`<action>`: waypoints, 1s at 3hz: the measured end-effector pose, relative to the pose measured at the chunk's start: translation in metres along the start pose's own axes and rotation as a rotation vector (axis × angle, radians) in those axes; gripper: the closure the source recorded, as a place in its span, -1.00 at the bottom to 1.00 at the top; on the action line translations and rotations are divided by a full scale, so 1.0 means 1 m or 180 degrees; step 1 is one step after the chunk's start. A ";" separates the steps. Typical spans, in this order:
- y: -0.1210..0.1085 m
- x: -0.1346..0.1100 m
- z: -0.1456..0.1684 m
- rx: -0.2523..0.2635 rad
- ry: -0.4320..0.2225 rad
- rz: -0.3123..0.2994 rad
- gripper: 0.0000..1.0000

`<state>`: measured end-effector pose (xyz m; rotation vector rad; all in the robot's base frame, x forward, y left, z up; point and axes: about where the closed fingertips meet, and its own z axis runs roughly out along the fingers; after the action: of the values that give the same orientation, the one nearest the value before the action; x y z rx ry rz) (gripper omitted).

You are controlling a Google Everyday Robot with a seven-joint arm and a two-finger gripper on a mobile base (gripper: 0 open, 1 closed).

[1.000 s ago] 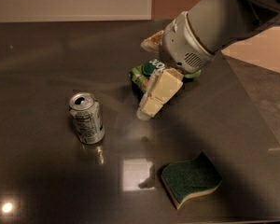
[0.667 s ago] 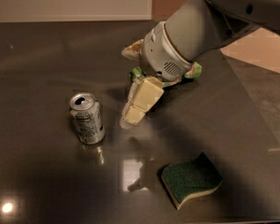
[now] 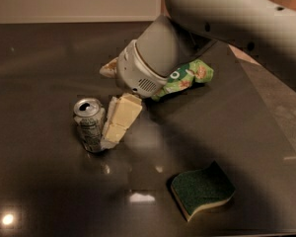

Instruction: Pick 7up can

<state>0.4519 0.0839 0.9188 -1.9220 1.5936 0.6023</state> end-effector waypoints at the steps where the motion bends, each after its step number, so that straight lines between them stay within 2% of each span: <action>1: -0.001 -0.001 0.024 -0.0141 0.0035 -0.0046 -1.00; 2: -0.002 0.000 0.037 -0.0260 0.0047 -0.0052 -1.00; 3: -0.002 -0.003 0.041 -0.0352 0.0007 -0.0076 -0.65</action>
Offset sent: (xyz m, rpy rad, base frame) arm 0.0073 0.0328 -0.0419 -0.0401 0.0863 0.0903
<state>0.4535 0.1135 0.8906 -2.0195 1.5659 0.6916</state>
